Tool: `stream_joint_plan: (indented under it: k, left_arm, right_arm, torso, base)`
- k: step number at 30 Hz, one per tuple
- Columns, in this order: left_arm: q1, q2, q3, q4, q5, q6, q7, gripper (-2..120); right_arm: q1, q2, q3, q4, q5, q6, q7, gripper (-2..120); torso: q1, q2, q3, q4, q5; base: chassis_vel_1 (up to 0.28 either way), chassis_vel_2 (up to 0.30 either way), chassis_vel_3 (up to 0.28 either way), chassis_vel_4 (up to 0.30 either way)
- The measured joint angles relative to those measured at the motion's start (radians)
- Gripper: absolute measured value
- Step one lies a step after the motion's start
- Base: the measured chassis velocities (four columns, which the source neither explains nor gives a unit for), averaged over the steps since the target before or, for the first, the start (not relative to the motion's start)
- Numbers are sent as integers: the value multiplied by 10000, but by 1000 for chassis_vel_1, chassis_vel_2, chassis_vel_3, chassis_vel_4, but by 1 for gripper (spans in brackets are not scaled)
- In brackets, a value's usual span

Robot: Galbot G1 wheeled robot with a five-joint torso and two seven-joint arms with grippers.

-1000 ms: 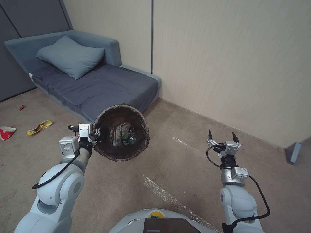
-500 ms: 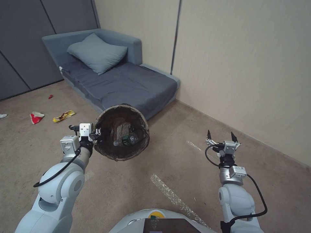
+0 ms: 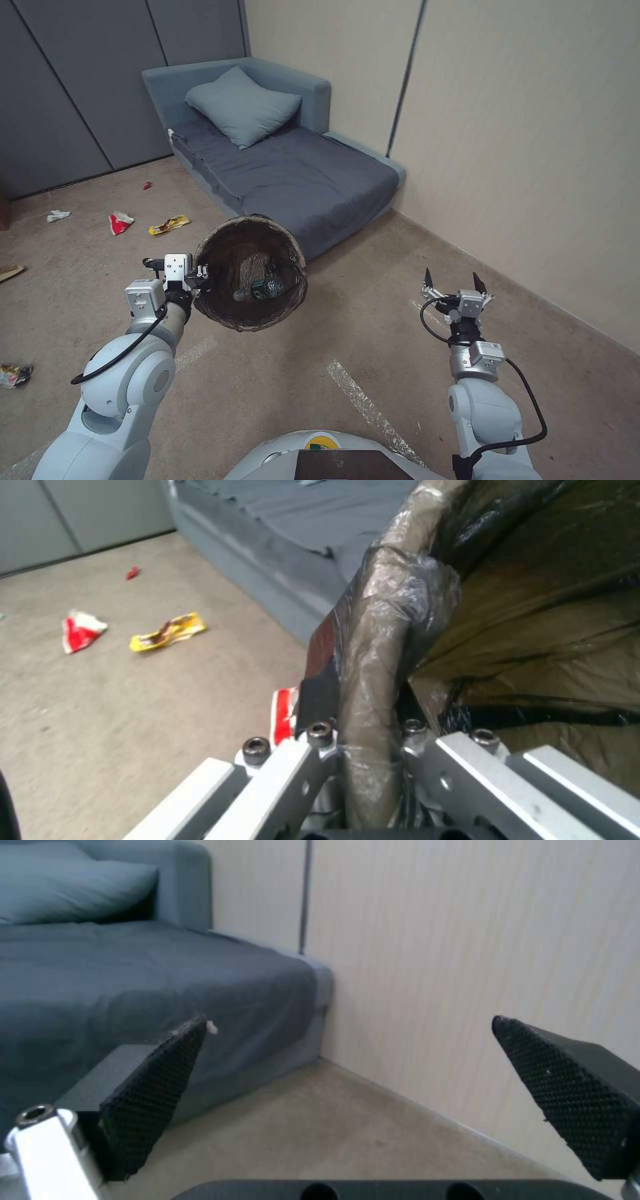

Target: Pick up the trash bin, then pick up the garbage from the floor and place it into the trash bin.

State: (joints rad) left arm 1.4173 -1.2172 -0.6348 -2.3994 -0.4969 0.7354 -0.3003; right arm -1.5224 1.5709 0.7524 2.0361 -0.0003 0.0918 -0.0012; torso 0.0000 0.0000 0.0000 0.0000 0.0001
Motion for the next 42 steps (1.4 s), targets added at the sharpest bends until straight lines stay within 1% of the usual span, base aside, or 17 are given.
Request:
stream_joint_plan:
  k: [17, 20, 22, 24, 26, 42]
  left_arm:
    - [11, -9, -65, 36, 23, -2, 19, 0]
    - [9, -14, -64, 42, 25, -2, 27, 0]
    - [7, -11, -64, 58, 29, -2, 37, 0]
    - [7, -10, -64, 62, 34, -2, 39, 0]
    - [4, -6, -64, 74, 43, -1, 54, 0]
    - [-53, 14, -72, 151, 45, 0, 142, 0]
  right_arm:
    - [34, -250, -22, -13, 76, -121, 6, 100]
    - [6, -415, -68, -22, 89, -128, 1, 100]
    - [-37, -695, -140, -49, 82, -128, -11, 100]
    - [-42, -763, -144, -59, 81, -128, -12, 100]
    - [-40, -992, -184, -104, 81, -128, -16, 100]
    - [15, -1020, -447, -189, 34, -186, -10, 100]
  torso:
    - [0, 0, 0, 0, 0]
    - [0, 0, 0, 1, 0]
    - [0, 0, 0, 0, 0]
    - [0, 0, 0, 1, 0]
    - [0, 0, 0, 0, 0]
    - [0, 0, 0, 0, -1]
  base:
    - [67, 74, 65, 71]
    - [57, 76, 78, 70]
    - [57, 72, 63, 68]
    - [64, 69, 60, 60]
    - [59, 52, 63, 59]
    - [69, 74, 76, 77]
